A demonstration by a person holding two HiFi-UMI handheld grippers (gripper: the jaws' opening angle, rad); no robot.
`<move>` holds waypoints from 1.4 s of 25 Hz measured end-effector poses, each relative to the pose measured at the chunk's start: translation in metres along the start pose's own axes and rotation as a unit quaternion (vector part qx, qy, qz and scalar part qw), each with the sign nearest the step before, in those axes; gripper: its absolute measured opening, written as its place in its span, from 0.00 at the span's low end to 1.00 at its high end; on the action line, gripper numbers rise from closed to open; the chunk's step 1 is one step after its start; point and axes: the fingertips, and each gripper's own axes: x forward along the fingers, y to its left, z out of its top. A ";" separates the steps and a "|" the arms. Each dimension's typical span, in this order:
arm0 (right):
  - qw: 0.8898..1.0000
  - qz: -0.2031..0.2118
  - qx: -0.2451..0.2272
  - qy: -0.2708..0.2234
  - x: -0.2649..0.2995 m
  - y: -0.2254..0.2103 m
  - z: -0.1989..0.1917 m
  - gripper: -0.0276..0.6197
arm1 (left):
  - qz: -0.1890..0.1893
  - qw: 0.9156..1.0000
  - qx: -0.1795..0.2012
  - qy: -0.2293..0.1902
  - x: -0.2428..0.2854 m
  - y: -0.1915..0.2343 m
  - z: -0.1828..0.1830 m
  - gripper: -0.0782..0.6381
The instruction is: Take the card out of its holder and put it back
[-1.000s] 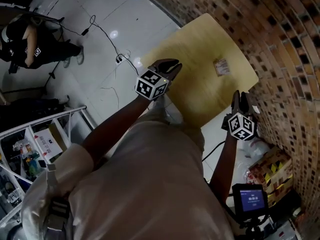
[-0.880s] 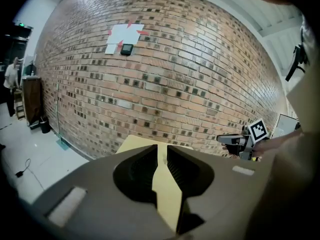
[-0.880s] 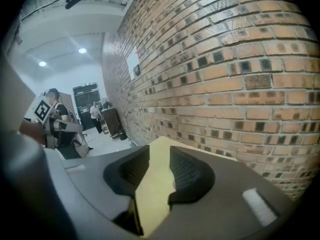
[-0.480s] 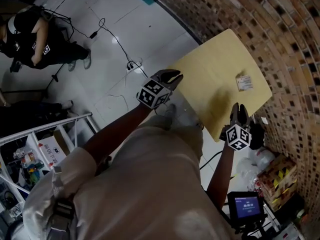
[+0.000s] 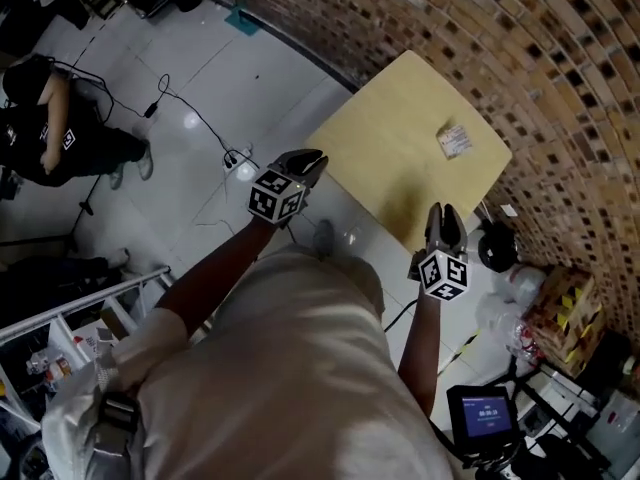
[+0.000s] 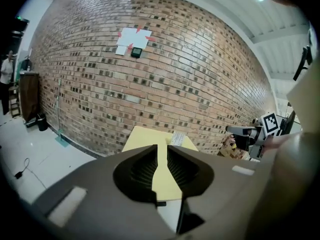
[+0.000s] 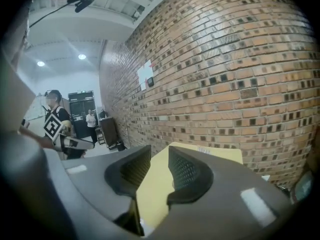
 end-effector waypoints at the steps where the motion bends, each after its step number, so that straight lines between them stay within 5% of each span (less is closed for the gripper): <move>1: 1.000 -0.006 0.000 -0.007 -0.012 -0.001 0.003 0.22 | -0.007 1.000 0.002 0.002 0.001 -0.008 -0.002 0.22; 9: 0.992 -0.099 0.036 -0.065 -0.152 -0.043 0.002 0.22 | -0.124 0.988 0.085 0.038 0.040 -0.131 0.001 0.22; 19: 0.984 -0.143 0.049 -0.094 -0.288 -0.069 -0.035 0.22 | -0.173 0.978 0.112 0.033 0.005 -0.255 -0.033 0.22; 26: 0.982 -0.151 0.067 -0.087 -0.312 -0.053 -0.062 0.25 | -0.150 0.984 0.093 0.039 -0.031 -0.227 -0.058 0.22; 35: 0.983 -0.152 0.067 -0.073 -0.278 -0.015 -0.049 0.26 | -0.147 0.985 0.085 0.016 -0.050 -0.169 -0.027 0.22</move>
